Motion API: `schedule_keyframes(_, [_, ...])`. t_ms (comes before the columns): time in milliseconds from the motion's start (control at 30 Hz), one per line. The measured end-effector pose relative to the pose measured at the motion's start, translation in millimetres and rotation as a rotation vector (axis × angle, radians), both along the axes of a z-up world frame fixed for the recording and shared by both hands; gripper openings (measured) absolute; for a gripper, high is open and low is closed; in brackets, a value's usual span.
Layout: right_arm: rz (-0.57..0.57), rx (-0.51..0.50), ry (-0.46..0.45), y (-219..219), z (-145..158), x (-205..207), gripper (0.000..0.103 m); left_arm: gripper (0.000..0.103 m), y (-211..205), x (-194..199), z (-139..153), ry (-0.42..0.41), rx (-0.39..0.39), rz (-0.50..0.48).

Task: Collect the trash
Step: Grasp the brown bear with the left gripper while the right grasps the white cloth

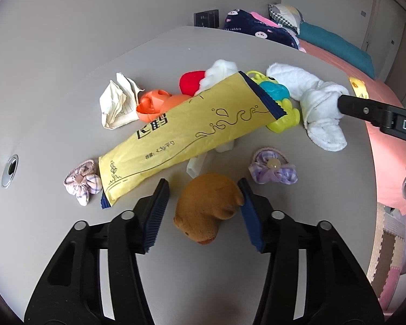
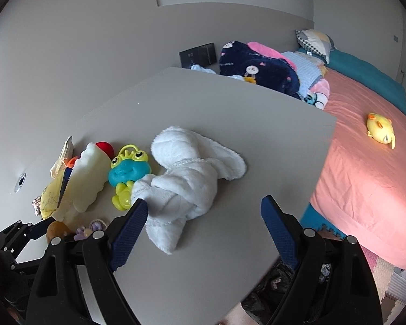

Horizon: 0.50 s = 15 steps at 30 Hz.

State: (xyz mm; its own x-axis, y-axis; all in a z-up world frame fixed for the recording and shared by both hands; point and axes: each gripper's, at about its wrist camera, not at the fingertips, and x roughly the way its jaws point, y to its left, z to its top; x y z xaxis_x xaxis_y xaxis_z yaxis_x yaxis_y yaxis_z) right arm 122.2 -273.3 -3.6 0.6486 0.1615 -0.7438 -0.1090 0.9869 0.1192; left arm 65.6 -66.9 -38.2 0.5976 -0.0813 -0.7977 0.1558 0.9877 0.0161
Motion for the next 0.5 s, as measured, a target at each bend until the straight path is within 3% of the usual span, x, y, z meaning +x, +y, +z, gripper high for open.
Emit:
schedule_keyframes(33, [0.004,-0.002,0.001,2.8,-0.5,2.4,0.086,0.043,0.6,0.9,0.3,-0.001,0.0,0.001])
schedule_keyframes(200, [0.029,-0.006,0.006,14.7,-1.3,12.3,0.083,0.042,1.9,5.5,1.0,-0.003,-0.008,0.002])
schedule_keyframes(333, [0.065,0.064,0.033,18.6,-4.1,16.9,0.057,0.042,1.9,5.9,1.3,-0.003,-0.006,-0.001])
schedule_keyframes(500, [0.074,0.081,0.035,21.3,-1.6,13.9,0.037,0.042,1.2,8.0,1.2,-0.002,-0.009,0.0])
